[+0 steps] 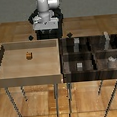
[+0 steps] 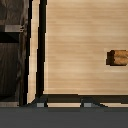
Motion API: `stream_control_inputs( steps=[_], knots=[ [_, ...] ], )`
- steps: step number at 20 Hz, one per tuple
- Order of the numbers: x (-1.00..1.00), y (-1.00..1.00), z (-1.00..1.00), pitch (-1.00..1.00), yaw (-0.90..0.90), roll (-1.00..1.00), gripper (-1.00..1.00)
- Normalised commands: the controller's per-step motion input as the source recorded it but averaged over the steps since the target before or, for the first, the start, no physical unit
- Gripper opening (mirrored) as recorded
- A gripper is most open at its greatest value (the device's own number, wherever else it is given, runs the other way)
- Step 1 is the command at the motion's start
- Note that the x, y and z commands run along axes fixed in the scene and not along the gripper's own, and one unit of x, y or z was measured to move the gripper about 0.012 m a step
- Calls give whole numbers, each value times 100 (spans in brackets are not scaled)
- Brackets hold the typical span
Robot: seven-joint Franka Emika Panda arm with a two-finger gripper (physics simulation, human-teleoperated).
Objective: Place the loaf of bread into the appropriate compartment.
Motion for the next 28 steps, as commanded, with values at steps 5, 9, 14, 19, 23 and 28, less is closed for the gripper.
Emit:
stream_control_inputs(
  steps=[5, 9, 14, 19, 23, 28],
  knots=[
    [0, 0, 0, 0, 0, 0, 100],
    [0, 0, 0, 0, 0, 0, 100],
    [0, 0, 0, 0, 0, 0, 100],
    [20, 0, 0, 0, 0, 0, 100],
    [50, -25, 0, 0, 0, 0, 100],
    [0, -100, 0, 0, 0, 0, 100]
  ],
)
